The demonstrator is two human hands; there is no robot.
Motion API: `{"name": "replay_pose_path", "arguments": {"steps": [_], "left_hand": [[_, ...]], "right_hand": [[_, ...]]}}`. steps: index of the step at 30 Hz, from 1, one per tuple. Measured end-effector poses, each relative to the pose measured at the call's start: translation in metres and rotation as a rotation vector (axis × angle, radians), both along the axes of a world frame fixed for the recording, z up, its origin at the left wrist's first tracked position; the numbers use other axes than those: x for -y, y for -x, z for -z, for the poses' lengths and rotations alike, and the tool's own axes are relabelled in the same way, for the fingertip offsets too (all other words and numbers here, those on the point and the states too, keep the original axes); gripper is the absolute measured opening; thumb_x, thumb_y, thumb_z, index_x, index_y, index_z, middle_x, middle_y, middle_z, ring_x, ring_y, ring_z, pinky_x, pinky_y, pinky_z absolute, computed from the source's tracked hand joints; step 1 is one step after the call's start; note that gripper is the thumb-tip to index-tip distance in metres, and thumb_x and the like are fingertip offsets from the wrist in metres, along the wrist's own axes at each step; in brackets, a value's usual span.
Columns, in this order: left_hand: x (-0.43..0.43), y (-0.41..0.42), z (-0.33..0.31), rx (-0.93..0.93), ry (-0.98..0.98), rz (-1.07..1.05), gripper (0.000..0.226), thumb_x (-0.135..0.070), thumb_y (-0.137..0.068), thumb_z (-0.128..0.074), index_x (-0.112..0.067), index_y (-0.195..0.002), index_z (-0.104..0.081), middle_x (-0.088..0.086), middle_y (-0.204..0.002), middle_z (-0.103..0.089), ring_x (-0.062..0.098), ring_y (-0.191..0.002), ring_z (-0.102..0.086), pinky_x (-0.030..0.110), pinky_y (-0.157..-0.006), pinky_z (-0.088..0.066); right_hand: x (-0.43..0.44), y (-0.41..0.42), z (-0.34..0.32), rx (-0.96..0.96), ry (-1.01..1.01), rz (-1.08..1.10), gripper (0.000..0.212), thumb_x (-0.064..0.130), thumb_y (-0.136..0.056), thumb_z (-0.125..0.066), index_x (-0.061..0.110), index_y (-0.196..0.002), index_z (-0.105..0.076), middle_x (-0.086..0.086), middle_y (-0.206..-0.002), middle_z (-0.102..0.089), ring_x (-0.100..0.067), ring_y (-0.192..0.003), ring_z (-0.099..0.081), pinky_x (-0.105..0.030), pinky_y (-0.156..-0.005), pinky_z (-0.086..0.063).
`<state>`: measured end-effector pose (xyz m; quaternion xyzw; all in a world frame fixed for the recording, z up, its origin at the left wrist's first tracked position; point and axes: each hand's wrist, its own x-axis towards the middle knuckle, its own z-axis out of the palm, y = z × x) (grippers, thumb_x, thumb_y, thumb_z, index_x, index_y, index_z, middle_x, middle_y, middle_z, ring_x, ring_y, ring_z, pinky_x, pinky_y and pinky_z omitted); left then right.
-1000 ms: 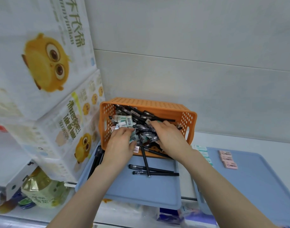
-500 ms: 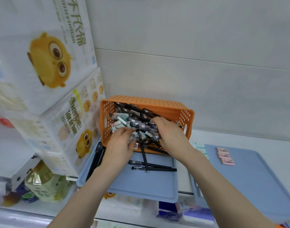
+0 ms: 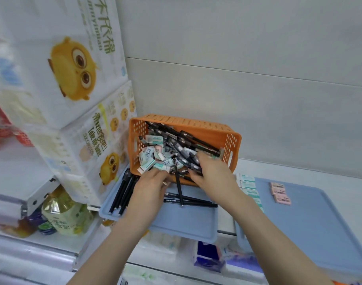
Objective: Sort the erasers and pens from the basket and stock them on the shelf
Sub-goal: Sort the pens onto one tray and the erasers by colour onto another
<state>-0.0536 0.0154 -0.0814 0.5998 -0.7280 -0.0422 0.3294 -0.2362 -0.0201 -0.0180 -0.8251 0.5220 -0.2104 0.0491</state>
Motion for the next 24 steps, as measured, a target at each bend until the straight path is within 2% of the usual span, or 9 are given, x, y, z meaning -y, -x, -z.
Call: {"name": "replay_pose_path", "arguments": {"steps": [5, 9, 11, 14, 16, 20, 22, 24], "left_hand": [[-0.011, -0.011, 0.009, 0.026, 0.074, -0.104, 0.044, 0.011, -0.068, -0.072, -0.017, -0.102, -0.069, -0.001, -0.100, -0.061, 0.022, -0.095, -0.057, 0.026, -0.079, -0.045], [-0.018, -0.020, 0.011, 0.011, 0.036, -0.167, 0.042, 0.004, -0.072, -0.073, -0.018, -0.107, -0.068, 0.001, -0.106, -0.062, 0.025, -0.099, -0.058, 0.034, -0.083, -0.047], [-0.024, -0.024, 0.011, -0.003, 0.038, -0.203, 0.037, 0.001, -0.076, -0.072, -0.017, -0.109, -0.068, 0.002, -0.107, -0.063, 0.025, -0.100, -0.057, 0.034, -0.084, -0.046], [-0.036, -0.031, 0.009, -0.025, 0.030, -0.276, 0.034, -0.003, -0.081, -0.070, -0.016, -0.112, -0.067, 0.003, -0.110, -0.063, 0.023, -0.104, -0.054, 0.032, -0.089, -0.043], [-0.043, -0.035, 0.009, -0.012, 0.026, -0.304, 0.030, -0.004, -0.082, -0.071, -0.015, -0.110, -0.069, 0.003, -0.107, -0.064, 0.024, -0.103, -0.056, 0.034, -0.089, -0.044], [-0.038, -0.031, 0.015, 0.097, 0.011, -0.232, 0.019, -0.007, -0.083, -0.071, -0.015, -0.100, -0.075, 0.002, -0.101, -0.069, 0.027, -0.096, -0.059, 0.037, -0.084, -0.049], [-0.029, -0.020, 0.016, 0.164, -0.006, -0.181, 0.019, -0.006, -0.081, -0.072, -0.014, -0.098, -0.076, 0.003, -0.100, -0.071, 0.029, -0.092, -0.061, 0.039, -0.081, -0.052], [-0.022, -0.011, 0.015, 0.155, 0.007, -0.157, 0.019, -0.004, -0.081, -0.072, -0.013, -0.097, -0.076, 0.004, -0.096, -0.072, 0.029, -0.088, -0.062, 0.037, -0.077, -0.052]], "right_hand": [[0.001, -0.024, 0.027, -0.097, -0.106, 0.031, 0.030, 0.033, -0.091, -0.062, 0.013, -0.111, -0.049, -0.009, -0.092, -0.066, -0.032, -0.084, -0.063, -0.036, -0.062, -0.047], [0.001, -0.038, 0.035, -0.151, -0.140, 0.049, 0.030, 0.029, -0.088, -0.066, 0.013, -0.106, -0.049, -0.010, -0.089, -0.064, -0.032, -0.080, -0.062, -0.032, -0.057, -0.039], [0.000, -0.037, 0.034, -0.132, -0.147, 0.033, 0.026, 0.023, -0.087, -0.065, 0.013, -0.102, -0.046, -0.006, -0.081, -0.060, -0.029, -0.073, -0.059, -0.032, -0.053, -0.037], [-0.004, -0.024, 0.024, -0.049, -0.139, -0.012, 0.030, 0.018, -0.089, -0.060, 0.015, -0.112, -0.042, -0.002, -0.074, -0.056, -0.025, -0.066, -0.058, -0.033, -0.048, -0.040], [-0.006, -0.011, 0.016, 0.032, -0.134, -0.047, 0.033, 0.021, -0.092, -0.058, 0.014, -0.121, -0.042, -0.004, -0.083, -0.061, -0.025, -0.072, -0.060, -0.038, -0.058, -0.050], [-0.008, 0.011, 0.010, 0.203, -0.182, -0.037, 0.027, 0.023, -0.093, -0.057, 0.013, -0.117, -0.050, -0.005, -0.093, -0.065, -0.024, -0.081, -0.061, -0.040, -0.072, -0.052], [-0.012, 0.017, 0.010, 0.291, -0.229, -0.013, 0.023, 0.025, -0.095, -0.056, 0.017, -0.116, -0.053, -0.003, -0.092, -0.066, -0.020, -0.078, -0.061, -0.036, -0.069, -0.050], [-0.016, 0.022, 0.009, 0.396, -0.296, -0.010, 0.018, 0.024, -0.096, -0.055, 0.020, -0.113, -0.053, -0.001, -0.082, -0.068, -0.012, -0.067, -0.062, -0.030, -0.061, -0.050]]}}
